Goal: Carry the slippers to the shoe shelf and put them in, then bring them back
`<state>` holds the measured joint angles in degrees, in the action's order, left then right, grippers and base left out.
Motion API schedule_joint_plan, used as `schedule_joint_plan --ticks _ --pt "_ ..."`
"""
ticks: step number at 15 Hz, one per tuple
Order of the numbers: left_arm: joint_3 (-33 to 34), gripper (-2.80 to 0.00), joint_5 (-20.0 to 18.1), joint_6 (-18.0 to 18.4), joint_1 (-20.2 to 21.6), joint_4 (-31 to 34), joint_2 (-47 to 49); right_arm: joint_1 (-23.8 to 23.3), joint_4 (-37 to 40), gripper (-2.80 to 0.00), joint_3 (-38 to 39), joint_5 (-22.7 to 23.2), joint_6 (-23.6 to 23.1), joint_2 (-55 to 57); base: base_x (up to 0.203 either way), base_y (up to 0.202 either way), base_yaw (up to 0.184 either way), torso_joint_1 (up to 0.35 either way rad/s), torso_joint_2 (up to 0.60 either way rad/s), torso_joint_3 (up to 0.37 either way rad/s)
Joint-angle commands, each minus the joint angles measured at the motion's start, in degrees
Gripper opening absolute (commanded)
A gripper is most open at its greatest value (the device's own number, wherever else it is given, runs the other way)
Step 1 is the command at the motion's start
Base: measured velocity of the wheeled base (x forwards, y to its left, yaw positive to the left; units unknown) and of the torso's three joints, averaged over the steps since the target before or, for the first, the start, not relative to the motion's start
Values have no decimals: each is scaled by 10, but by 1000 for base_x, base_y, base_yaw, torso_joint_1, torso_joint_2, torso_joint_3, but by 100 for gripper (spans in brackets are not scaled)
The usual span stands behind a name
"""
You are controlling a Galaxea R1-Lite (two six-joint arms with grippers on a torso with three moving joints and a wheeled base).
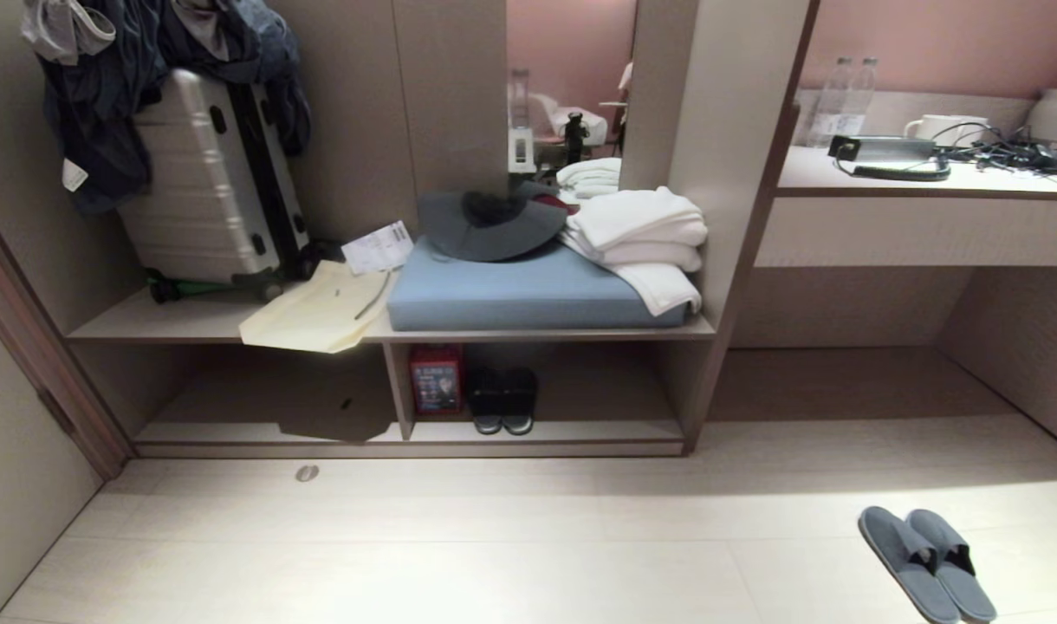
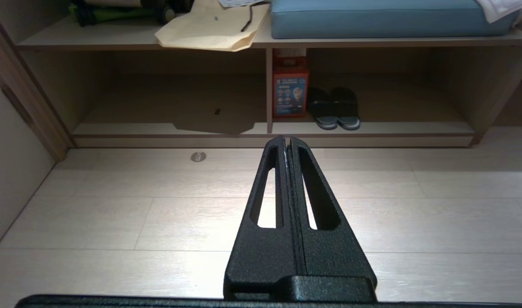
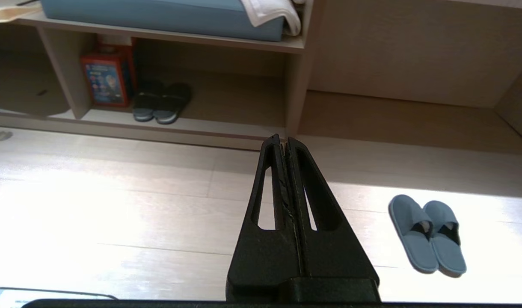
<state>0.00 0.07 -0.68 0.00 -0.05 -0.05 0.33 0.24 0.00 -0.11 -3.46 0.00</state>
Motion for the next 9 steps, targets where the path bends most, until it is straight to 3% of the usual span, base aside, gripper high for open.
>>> schedule_joint_plan --ticks 1,5,9 --pt "0 -280 0 0 1 0 0 0 0 -280 0 -1 -1 1 0 192 -4 -1 4 5" --pt "0 -280 0 3 1 0 0 0 0 -280 0 0 9 1 0 157 -3 1 4 4" --pt "0 -280 0 6 1 0 0 0 0 -280 0 1 6 1 0 0 0 0 0 0"
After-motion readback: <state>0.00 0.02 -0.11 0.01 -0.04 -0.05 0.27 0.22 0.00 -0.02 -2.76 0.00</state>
